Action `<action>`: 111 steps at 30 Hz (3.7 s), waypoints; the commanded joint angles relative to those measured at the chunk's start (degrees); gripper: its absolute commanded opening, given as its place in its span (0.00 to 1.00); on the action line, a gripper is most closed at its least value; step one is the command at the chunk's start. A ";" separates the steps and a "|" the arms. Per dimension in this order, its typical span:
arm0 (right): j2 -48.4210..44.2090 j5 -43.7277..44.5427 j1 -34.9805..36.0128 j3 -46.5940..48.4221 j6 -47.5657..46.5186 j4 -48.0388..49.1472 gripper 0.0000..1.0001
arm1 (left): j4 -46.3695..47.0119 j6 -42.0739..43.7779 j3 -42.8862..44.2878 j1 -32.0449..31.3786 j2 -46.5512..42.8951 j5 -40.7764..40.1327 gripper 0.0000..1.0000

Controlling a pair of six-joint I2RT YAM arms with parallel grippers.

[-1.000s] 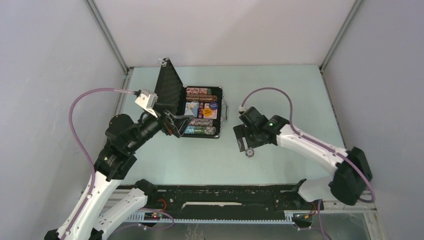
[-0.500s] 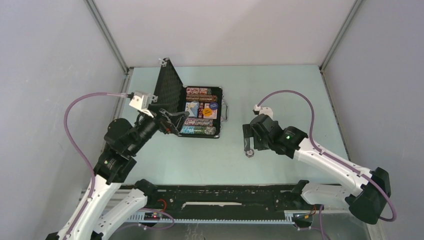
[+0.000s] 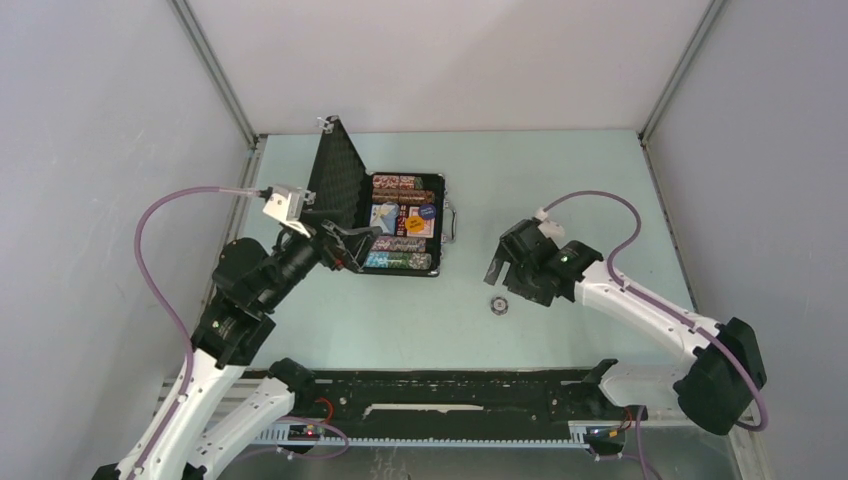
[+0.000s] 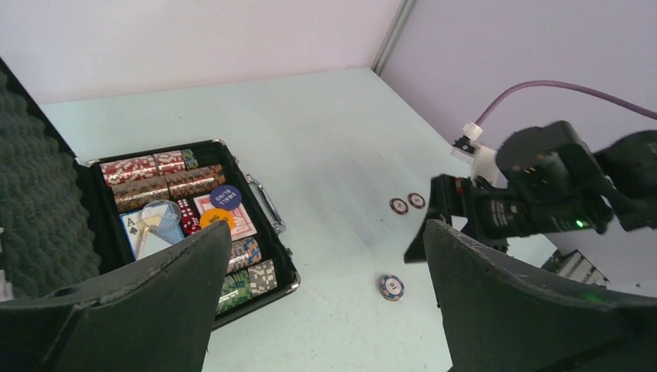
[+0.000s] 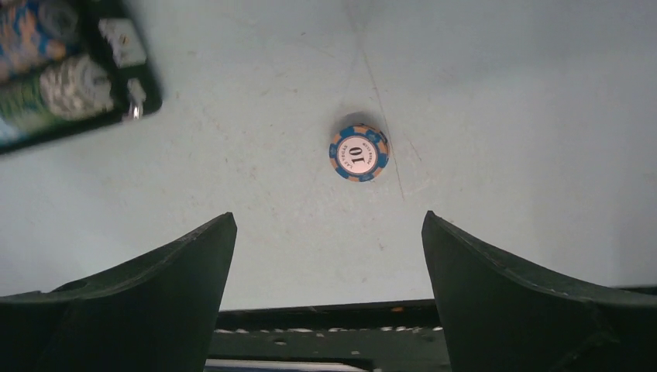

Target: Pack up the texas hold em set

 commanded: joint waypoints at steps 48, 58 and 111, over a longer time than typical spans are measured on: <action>25.52 -9.91 -9.66 1.13 44.69 -1.37 0.66 | 1.32 -2.89 0.85 -0.31 1.88 6.58 1.00; 26.33 -9.14 -9.68 1.13 45.70 -0.43 0.60 | 1.32 -2.88 0.91 -0.55 2.15 6.53 1.00; 10.73 -13.21 -8.58 3.22 36.70 -4.14 0.00 | 48.74 -41.13 -25.98 -11.26 32.14 12.02 0.92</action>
